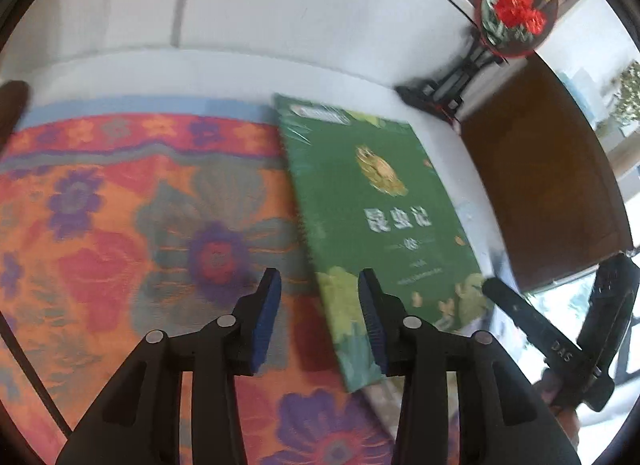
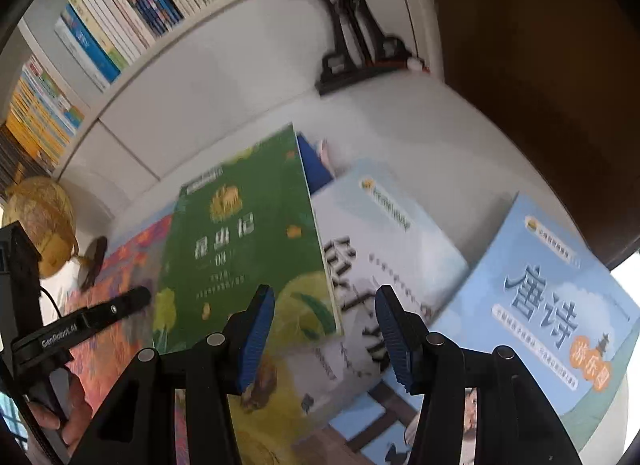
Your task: Organize books
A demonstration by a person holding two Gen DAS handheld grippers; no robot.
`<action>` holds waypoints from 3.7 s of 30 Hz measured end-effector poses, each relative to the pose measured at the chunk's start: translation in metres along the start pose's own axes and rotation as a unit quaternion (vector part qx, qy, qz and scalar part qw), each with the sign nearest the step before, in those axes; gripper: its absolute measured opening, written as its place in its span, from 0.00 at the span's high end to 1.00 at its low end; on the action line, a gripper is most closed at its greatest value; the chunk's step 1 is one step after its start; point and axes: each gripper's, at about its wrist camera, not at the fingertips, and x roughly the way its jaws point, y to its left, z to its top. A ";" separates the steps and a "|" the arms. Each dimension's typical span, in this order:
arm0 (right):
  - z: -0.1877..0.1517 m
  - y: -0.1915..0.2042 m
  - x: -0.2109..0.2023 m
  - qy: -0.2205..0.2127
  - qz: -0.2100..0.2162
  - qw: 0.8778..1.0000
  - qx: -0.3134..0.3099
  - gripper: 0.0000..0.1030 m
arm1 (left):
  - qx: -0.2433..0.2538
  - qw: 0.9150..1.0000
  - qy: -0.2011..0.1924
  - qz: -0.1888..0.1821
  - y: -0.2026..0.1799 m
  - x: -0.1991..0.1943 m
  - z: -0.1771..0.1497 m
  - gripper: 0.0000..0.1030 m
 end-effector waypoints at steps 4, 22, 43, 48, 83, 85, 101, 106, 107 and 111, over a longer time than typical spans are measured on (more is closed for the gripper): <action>0.004 0.008 0.019 0.022 0.002 1.000 -0.017 0.48 | 0.019 1.000 0.009 0.014 -0.009 0.010 -0.003 0.61; -0.059 0.071 0.001 0.081 0.052 0.994 -0.050 0.43 | 0.082 0.995 0.042 0.049 0.006 -0.025 -0.053 0.59; -0.172 0.183 -0.007 0.034 0.027 0.991 -0.128 0.39 | 0.014 0.984 -0.061 0.167 0.129 -0.114 -0.132 0.33; -0.181 0.203 0.006 0.013 0.014 0.981 -0.193 0.08 | 0.096 0.975 -0.080 0.183 0.116 -0.097 -0.138 0.00; -0.187 0.202 0.006 0.006 -0.002 0.980 -0.197 0.00 | 0.069 0.976 -0.119 0.168 0.121 -0.097 -0.146 0.00; -0.186 0.202 0.006 0.006 -0.001 0.980 -0.197 0.00 | 0.069 0.976 -0.119 0.169 0.120 -0.097 -0.145 0.00; -0.186 0.202 0.006 0.006 -0.002 0.981 -0.196 0.00 | 0.069 0.976 -0.119 0.169 0.121 -0.098 -0.146 0.00; -0.186 0.202 0.006 0.006 -0.002 0.981 -0.196 0.00 | 0.069 0.976 -0.119 0.168 0.121 -0.097 -0.146 0.00; -0.186 0.202 0.006 0.006 -0.001 0.981 -0.196 0.00 | 0.069 0.976 -0.119 0.168 0.121 -0.097 -0.146 0.00; -0.186 0.202 0.006 0.006 -0.001 0.981 -0.195 0.00 | 0.069 0.976 -0.120 0.169 0.121 -0.097 -0.146 0.00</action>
